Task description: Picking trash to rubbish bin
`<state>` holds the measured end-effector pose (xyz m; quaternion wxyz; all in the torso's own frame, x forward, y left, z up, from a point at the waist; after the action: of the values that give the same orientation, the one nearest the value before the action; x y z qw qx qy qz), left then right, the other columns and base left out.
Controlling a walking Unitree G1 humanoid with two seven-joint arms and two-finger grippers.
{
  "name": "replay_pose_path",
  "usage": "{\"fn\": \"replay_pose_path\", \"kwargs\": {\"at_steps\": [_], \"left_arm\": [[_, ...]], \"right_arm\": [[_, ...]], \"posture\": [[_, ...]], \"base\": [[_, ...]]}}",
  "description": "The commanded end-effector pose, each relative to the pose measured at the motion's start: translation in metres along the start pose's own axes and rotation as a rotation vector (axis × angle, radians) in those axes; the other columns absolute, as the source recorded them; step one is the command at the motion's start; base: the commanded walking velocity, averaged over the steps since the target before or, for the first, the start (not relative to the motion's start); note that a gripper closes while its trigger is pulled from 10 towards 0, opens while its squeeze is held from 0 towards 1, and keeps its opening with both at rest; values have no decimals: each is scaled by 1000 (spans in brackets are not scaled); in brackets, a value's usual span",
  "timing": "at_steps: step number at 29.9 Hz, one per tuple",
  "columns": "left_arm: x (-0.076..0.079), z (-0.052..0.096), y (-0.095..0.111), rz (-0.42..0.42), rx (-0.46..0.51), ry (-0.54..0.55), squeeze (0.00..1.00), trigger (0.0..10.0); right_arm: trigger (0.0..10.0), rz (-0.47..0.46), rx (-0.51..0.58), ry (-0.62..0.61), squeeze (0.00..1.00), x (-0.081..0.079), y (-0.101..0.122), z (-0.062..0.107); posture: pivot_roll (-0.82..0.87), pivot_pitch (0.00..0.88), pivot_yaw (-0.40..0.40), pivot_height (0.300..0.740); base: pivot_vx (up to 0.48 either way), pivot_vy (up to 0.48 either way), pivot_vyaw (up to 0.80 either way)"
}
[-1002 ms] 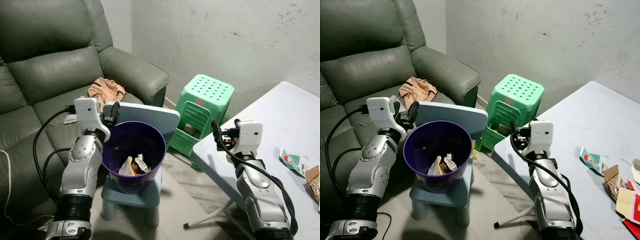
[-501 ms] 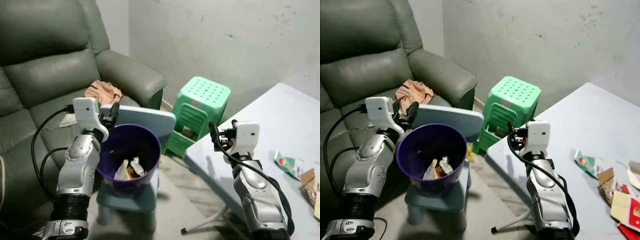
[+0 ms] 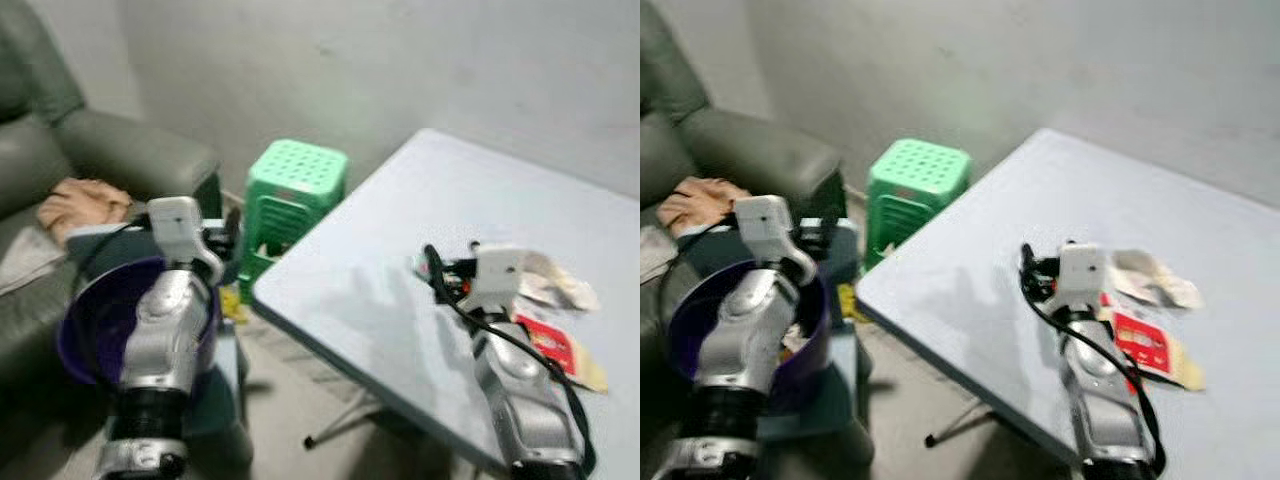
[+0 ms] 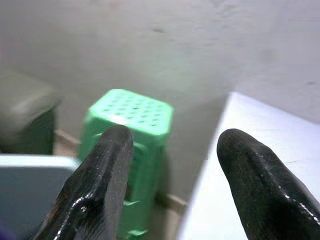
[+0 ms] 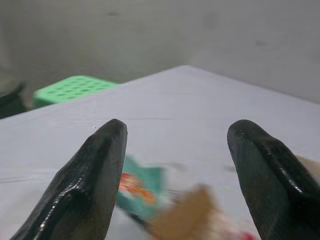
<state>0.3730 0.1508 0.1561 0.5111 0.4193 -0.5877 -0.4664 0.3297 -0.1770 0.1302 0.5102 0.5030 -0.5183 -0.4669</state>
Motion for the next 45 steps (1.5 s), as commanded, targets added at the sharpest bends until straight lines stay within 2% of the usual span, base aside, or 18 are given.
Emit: {"fn": "replay_pose_path", "kwargs": {"at_steps": [1, 7, 13, 25, 32, 43, 45], "left_arm": [[-5, 0, 7, -8, 18, 16, 0, 10000], [-3, 1, 7, 6, 11, 16, 0, 10000], [9, 3, -4, -35, -35, -53, 0, 10000], [24, 5, -9, 25, -57, -100, 0, 10000], [23, 5, -9, 31, -58, -96, 0, 10000], [23, 5, -13, 53, -94, -72, 0, 10000], [23, 5, -13, 21, -104, -61, 0, 10000]], "right_arm": [[10000, 5, 16, 4, 0, -2, 6, -1], [10000, 8, 14, 2, 0, -1, 6, 0], [10000, 11, 4, 3, 0, -1, 4, 2], [10000, 13, -8, -6, 0, 1, 2, 7], [10000, 13, -13, -8, 0, 1, 2, 8], [10000, 6, -12, -12, 0, 1, 2, 12], [10000, -26, -24, -32, 0, 2, 1, 12]], "posture": [[-78, 30, -70, 740], [-80, 33, -72, 740], [-82, 40, -73, 740], [-97, 49, -71, 740], [-100, 50, -70, 740], [-105, 50, -73, 740], [-107, 50, -73, 740]], "base": [[0, 0, -675], [0, 0, -667], [0, 0, -625], [0, 0, -625], [-108, 359, -626], [0, 0, -601], [0, 0, 0]]}}
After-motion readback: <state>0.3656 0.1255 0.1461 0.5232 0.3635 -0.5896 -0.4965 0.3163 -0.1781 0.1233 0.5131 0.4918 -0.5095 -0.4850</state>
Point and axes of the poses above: a point about 5 cm out from each wrist's last joint towards the gripper, its own z axis pointing back from the gripper into the wrist, its own y axis along the axis of the wrist's last joint, x = y × z, the point moved 3 cm from there along -z, pointing out of the wrist towards the gripper, and after that the axes turned 1 degree about z, right-handed, at the moved point
